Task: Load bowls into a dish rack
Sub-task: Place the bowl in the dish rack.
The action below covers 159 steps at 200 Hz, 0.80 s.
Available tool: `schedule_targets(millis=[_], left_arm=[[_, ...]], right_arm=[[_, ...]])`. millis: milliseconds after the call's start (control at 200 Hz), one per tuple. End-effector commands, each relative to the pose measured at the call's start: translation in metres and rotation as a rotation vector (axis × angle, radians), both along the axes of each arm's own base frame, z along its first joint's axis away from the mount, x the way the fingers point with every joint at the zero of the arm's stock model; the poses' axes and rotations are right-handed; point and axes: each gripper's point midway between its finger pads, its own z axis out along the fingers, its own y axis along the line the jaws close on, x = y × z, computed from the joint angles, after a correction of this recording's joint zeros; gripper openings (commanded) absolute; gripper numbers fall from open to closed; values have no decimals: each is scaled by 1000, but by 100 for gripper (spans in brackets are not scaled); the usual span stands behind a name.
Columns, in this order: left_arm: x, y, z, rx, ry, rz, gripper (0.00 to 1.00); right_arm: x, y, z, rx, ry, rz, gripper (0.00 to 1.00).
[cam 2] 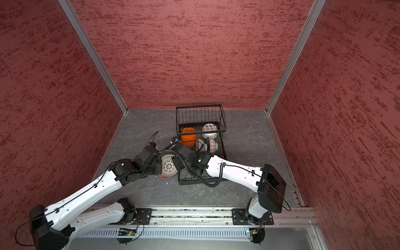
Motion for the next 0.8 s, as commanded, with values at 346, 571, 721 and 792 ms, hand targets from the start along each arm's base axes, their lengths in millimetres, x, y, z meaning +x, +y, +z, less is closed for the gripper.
schedule_targets(millis=[346,571,721,792], left_arm=[[17,-25,37,-119,-118,-31,0],[15,-30,39,-159,-123,-46,0],[13,-32,41,-183,-132,-52,0],[13,-32,41,-184,-130,-52,0]], right_arm=[[6,-11,-4,-48,-25,-52,49],[8,-18,-6,-66,-38,-78,48],[9,-19,-9,-71,-37,-84,45],[9,-19,-10,-70,-36,-87,44]])
